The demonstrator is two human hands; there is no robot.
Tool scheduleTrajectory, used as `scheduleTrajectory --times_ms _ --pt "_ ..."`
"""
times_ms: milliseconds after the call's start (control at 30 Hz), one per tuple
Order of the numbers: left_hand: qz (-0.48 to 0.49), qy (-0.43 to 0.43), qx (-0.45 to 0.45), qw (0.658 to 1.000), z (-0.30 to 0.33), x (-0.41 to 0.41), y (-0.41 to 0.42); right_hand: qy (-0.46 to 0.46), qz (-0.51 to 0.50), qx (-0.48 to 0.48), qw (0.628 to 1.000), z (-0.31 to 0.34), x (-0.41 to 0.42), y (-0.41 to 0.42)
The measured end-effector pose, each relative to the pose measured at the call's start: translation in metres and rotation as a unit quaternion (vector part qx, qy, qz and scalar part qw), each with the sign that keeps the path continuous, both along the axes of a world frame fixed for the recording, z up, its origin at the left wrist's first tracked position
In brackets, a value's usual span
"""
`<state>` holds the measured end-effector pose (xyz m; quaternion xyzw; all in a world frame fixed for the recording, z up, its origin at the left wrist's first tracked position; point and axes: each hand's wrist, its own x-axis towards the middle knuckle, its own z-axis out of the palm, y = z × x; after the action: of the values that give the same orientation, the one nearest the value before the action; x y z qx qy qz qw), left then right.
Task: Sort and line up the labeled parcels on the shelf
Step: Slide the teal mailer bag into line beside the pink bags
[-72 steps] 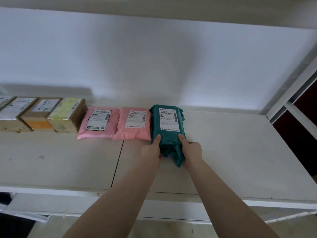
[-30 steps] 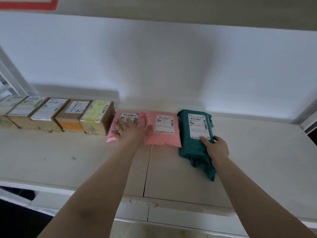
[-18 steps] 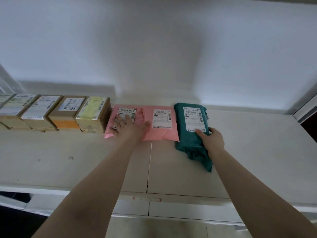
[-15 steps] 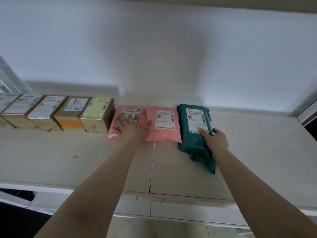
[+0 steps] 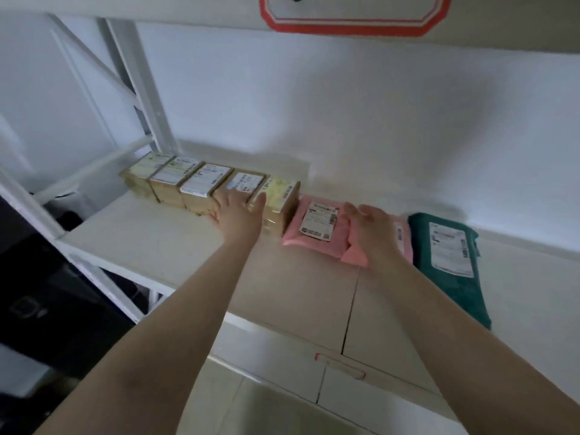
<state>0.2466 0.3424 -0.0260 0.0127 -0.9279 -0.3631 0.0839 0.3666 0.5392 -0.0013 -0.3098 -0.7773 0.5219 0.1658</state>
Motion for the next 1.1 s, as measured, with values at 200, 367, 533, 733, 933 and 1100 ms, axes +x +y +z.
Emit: scheduleTrajectory --times_ms 200,367,533,733,933,1100 --pt "-0.003 -0.034 -0.053 0.998 -0.005 -0.075 -0.076 0.025 -0.01 -0.145 0.989 -0.016 -0.07 -0.08" --pt "-0.069 -0.013 -0.132 0.989 -0.015 -0.132 -0.117 0.03 -0.097 -0.073 0.992 -0.025 -0.124 -0.13" --pt "-0.169 0.01 -0.202 0.965 -0.023 -0.167 -0.118 -0.027 -0.145 0.022 0.989 -0.036 -0.155 -0.149" --pt "-0.172 0.003 -0.267 0.948 -0.028 -0.194 -0.124 -0.05 -0.172 0.044 0.983 -0.043 -0.162 -0.16" --pt "-0.2 0.006 -0.269 0.942 -0.031 -0.198 -0.119 -0.045 -0.196 0.035 0.979 -0.046 -0.161 -0.159" --pt "-0.216 0.002 -0.238 0.947 -0.027 -0.197 -0.124 -0.045 -0.203 0.027 0.978 -0.046 -0.163 -0.16"
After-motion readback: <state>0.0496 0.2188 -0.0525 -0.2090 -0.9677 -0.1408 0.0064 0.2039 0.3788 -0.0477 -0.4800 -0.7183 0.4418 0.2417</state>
